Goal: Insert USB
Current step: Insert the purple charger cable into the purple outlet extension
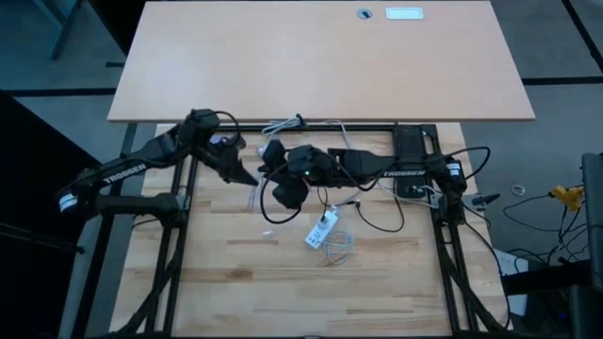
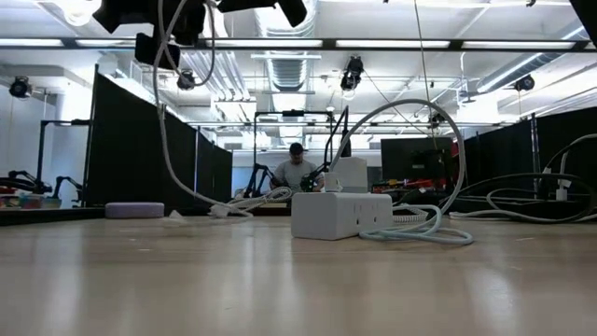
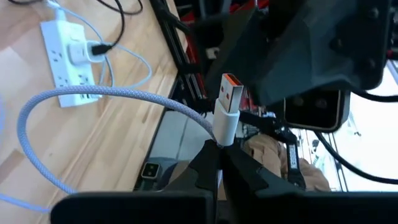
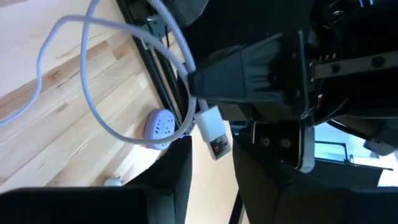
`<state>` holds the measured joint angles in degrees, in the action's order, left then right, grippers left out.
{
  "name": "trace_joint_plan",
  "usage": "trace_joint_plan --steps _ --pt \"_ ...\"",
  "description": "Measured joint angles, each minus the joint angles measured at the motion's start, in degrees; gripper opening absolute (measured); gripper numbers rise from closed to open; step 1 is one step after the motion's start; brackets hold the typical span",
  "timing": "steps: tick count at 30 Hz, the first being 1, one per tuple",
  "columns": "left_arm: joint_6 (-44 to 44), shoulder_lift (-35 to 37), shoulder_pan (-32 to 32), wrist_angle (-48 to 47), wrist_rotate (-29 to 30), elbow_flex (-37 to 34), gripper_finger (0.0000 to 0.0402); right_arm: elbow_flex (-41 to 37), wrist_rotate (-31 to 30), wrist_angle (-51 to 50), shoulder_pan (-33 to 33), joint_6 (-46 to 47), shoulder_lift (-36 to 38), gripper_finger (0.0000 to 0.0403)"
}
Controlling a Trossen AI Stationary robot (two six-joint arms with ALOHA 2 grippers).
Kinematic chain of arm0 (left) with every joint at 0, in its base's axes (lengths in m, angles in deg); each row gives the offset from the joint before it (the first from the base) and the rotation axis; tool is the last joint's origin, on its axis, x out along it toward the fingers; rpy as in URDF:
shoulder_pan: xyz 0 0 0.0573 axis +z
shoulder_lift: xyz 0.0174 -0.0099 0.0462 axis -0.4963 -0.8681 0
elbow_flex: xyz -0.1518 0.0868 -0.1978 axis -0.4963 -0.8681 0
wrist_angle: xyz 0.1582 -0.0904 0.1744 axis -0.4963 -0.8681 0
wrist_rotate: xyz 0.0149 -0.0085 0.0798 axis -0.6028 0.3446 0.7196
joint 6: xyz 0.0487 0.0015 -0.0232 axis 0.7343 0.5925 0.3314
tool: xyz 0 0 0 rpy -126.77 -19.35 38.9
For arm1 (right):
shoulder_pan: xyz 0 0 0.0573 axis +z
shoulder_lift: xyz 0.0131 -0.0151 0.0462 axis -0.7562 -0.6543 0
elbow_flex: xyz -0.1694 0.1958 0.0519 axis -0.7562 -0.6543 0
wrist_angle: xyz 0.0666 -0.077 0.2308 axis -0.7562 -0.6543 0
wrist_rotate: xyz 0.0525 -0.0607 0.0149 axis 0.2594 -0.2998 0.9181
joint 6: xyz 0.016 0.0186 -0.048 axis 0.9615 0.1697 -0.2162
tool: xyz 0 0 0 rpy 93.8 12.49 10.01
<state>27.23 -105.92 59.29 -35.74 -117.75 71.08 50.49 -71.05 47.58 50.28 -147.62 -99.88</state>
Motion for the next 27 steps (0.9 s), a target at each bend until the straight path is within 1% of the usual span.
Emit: trace_joint_plan --steps 7,13,20,23,27 --pt "-1.1 0.0 -1.5 0.6 1.5 0.0 0.0000 -1.0 -0.1 0.0 0.1 -1.8 -0.3 0.0080" --pt "-1.3 -0.4 -2.3 0.7 4.3 0.0 0.0000 -1.0 -0.9 0.7 0.6 -2.5 -0.3 0.0069" --pt "-2.4 -1.4 -2.5 2.3 4.5 0.0 0.0000 -1.0 -1.0 0.5 0.9 -2.7 -0.3 0.0057" --pt "-2.5 -1.9 -2.5 2.5 4.5 0.0 0.0000 -1.0 -1.0 0.3 0.9 -2.5 -0.3 0.0041" --pt "-1.6 -2.1 -2.6 3.8 4.3 0.0 0.0000 -1.1 -1.4 0.2 1.1 -0.5 -0.3 0.0006"
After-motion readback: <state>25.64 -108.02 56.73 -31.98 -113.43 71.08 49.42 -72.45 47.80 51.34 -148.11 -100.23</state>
